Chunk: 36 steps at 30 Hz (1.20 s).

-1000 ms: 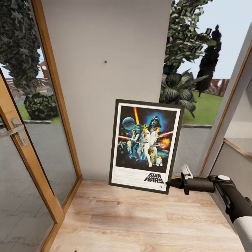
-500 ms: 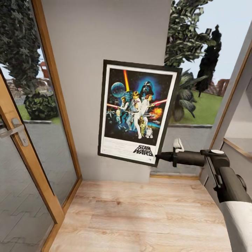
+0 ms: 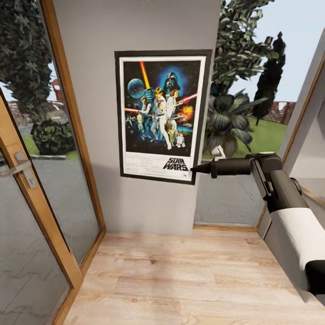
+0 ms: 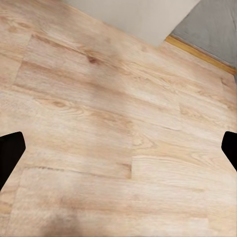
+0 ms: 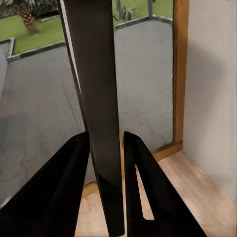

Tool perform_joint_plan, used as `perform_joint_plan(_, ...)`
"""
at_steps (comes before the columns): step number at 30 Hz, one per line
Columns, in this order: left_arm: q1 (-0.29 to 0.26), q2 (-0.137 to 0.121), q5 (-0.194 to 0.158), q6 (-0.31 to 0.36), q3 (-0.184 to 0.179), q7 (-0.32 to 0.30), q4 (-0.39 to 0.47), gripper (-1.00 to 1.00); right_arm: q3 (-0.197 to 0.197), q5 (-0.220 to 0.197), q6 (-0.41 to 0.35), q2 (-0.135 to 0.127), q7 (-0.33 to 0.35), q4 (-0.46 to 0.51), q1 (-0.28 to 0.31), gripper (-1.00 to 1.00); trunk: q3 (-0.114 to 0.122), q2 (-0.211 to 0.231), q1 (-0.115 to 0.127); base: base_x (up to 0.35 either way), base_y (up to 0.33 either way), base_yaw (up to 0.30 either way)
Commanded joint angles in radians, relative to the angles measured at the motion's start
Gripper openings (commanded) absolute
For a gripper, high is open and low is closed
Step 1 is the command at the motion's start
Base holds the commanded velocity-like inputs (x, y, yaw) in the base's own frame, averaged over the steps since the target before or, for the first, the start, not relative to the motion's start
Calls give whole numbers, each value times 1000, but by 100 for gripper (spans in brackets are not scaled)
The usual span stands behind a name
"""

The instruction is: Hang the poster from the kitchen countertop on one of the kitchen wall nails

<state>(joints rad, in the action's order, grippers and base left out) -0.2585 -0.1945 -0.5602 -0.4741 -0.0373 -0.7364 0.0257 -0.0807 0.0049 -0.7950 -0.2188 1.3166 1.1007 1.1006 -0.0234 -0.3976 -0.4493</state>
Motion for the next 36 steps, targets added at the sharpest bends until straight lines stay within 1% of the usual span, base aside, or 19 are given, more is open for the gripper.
perform_joint_plan(1, -1, 0, -4, -4, -4, -3, -1, 100, -3, 0, -10, -1, 2, -1, 4, -100, -2, -2, -1, 0, 0, 0)
perform_joint_plan(15, -1, -2, -4, -4, -4, -3, -1, 100, -11, 0, -10, -1, -11, -37, 17, -100, -2, -2, -1, 0, 0, 0)
perform_joint_plan(17, -1, -3, -4, -4, -4, -3, -1, 100, -11, -3, -9, 2, -11, -33, 19, -100, -2, -2, -1, 0, 0, 0)
perform_joint_plan(19, -1, -3, -4, -4, -4, -3, -1, 100, -11, -3, -10, 11, -11, -32, 24, -100, -2, -2, -1, 0, 0, 0)
perform_joint_plan(26, -1, -3, -4, -4, -4, -3, -1, 100, -12, -3, -9, 15, -10, -27, 31, -100, -2, -2, -1, 0, 0, 0)
perform_joint_plan(27, -1, -3, -4, -4, -4, -3, -1, 100, -12, -3, -10, 16, -10, -26, 42, -100, -2, -2, -1, 0, 0, 0)
perform_joint_plan(32, -1, -3, -4, -4, -4, -3, -1, 100, -13, -3, -10, 16, -9, -25, 52, -100, -2, -2, -1, 0, 0, 0)
perform_joint_plan(36, -1, -3, -4, -4, -4, -3, -1, 100, -13, -3, -10, 26, -9, -26, 53, -100, -2, -2, -1, 0, 0, 0)
